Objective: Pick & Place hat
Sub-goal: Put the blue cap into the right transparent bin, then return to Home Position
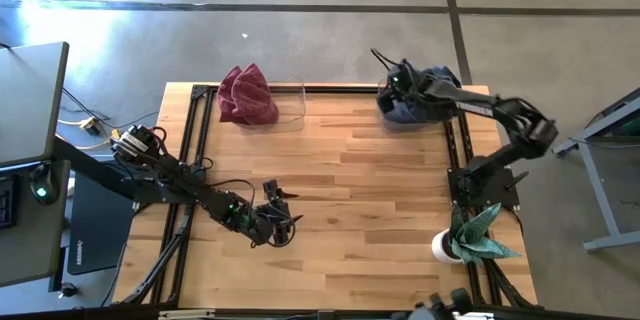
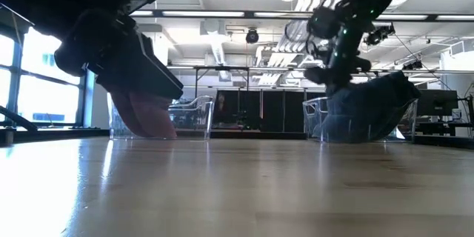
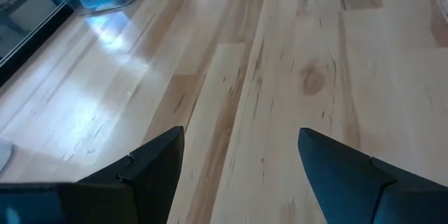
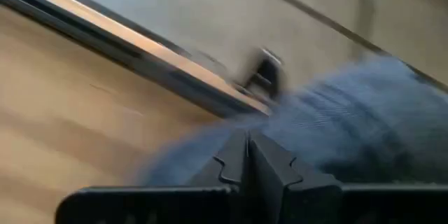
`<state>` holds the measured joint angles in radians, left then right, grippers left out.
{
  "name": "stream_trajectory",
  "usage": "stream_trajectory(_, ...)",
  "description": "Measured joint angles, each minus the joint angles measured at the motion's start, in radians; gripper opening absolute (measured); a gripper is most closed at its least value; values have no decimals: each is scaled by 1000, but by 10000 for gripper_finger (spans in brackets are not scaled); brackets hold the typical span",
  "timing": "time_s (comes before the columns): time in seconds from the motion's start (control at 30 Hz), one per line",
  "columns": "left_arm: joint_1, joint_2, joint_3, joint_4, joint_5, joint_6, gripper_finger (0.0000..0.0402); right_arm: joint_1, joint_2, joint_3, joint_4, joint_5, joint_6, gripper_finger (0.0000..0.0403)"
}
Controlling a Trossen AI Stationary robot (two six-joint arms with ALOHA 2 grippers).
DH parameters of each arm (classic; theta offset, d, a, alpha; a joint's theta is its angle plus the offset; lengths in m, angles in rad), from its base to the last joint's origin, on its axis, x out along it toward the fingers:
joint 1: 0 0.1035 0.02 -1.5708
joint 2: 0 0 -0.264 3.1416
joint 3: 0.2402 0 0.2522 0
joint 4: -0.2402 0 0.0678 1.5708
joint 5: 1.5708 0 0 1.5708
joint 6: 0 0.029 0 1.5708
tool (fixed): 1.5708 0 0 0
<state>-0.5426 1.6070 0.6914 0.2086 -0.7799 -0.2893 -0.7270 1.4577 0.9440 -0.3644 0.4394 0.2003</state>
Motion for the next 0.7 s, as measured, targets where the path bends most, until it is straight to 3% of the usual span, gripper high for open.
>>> stream_trajectory(0.13, 0, 0, 0, -1, 2, 3, 275, -40, 66, 47, -191, 145, 26, 4)
stream_trajectory(0.33, 0, 0, 0, -1, 42, -12, 275, -81, 60, 23, -231, 158, 33, 6)
stream_trajectory(0.5, 0, 0, 0, -1, 42, -26, 275, -41, -62, 26, -223, 172, 1, 4)
stream_trajectory(0.6, 0, 0, 0, -6, 41, -31, 275, 12, -163, 23, -255, 128, -15, 6)
stream_trajectory(0.7, 1, 0, 0, -20, 40, -71, 275, 98, -254, 23, -306, 3, -20, 2)
